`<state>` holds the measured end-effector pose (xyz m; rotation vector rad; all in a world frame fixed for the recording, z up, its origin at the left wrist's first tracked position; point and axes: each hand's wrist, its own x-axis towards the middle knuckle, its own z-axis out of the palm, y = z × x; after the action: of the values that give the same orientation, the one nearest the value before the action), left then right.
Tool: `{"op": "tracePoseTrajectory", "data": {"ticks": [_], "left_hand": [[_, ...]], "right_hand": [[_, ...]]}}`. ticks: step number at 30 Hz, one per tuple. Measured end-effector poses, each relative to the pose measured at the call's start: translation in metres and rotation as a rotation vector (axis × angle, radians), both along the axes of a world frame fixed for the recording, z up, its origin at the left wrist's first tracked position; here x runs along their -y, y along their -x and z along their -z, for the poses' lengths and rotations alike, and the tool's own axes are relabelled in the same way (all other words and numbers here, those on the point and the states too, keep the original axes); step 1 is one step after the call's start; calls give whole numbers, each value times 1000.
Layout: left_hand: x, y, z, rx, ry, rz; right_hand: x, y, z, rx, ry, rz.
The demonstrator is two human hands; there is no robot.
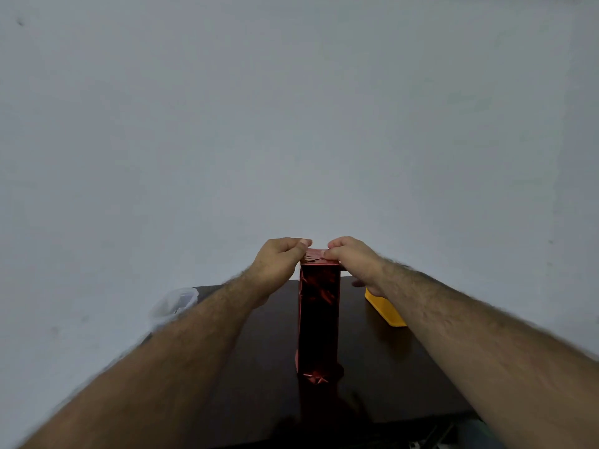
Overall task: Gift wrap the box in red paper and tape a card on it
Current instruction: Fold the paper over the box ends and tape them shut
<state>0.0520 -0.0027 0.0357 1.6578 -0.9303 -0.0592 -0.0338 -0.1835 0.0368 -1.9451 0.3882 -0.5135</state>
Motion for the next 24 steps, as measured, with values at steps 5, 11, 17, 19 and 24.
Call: {"op": "tracePoseTrajectory", "data": {"ticks": [5, 11, 17, 19, 24], "left_hand": [[3, 10, 16, 167, -120, -78], [8, 11, 17, 309, -203, -205], [18, 15, 25, 385, -240, -261], [20, 13, 32, 275, -222, -239], [30, 4, 53, 6, -336, -112]], "right_hand": [[-10, 3, 7, 29, -83, -22], [-17, 5, 8, 193, -132, -7], [-23, 9, 24, 324, 204, 61], [-22, 11, 21, 331, 181, 122], [-8, 0, 23, 350, -15, 279]]}}
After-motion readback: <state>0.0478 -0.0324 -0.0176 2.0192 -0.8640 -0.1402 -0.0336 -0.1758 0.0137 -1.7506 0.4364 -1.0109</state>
